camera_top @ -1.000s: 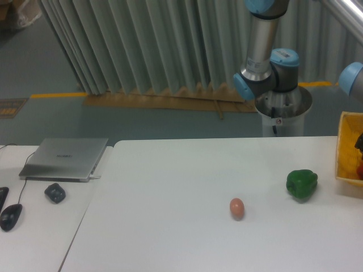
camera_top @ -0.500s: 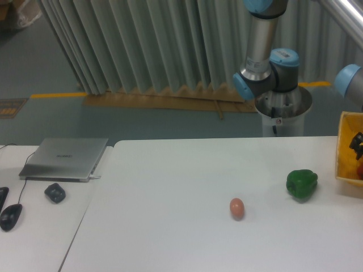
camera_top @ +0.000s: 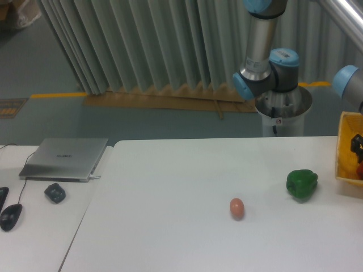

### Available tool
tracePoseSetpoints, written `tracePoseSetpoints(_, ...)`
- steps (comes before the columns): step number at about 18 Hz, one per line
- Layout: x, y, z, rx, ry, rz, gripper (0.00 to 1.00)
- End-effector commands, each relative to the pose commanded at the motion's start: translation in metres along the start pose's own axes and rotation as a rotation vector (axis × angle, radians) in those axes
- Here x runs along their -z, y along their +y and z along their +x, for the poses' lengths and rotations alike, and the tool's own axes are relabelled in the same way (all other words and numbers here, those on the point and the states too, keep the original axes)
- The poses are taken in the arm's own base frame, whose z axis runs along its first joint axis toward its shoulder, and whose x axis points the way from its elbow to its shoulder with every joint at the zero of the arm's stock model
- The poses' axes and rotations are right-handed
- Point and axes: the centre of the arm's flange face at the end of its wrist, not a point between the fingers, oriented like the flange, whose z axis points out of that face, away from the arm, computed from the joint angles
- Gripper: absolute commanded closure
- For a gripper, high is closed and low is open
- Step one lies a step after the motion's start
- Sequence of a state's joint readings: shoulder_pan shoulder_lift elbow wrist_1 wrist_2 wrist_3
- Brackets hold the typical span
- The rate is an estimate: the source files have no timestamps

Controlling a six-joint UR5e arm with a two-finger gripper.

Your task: Place the red pepper on the table

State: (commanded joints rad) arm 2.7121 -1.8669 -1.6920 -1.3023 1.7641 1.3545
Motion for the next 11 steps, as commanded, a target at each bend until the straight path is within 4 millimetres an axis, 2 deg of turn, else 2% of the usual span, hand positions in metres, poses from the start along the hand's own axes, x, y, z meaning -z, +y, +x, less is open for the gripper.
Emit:
tracePoseSetpoints(1,0.004,0.0,-0.001,0.001,-0.004,0.002,0.49)
tracePoseSetpoints(3,0.004,0.0,-0.001,-0.002,-0.005,0.001,0.5)
tracePoseSetpoints(6,0.005,0.001,-0.001,0.0,0.0,0.0,0.56)
tracePoseSetpoints(11,0.029,0.005,-0.004,-0.003,0.027,0.004,0.56)
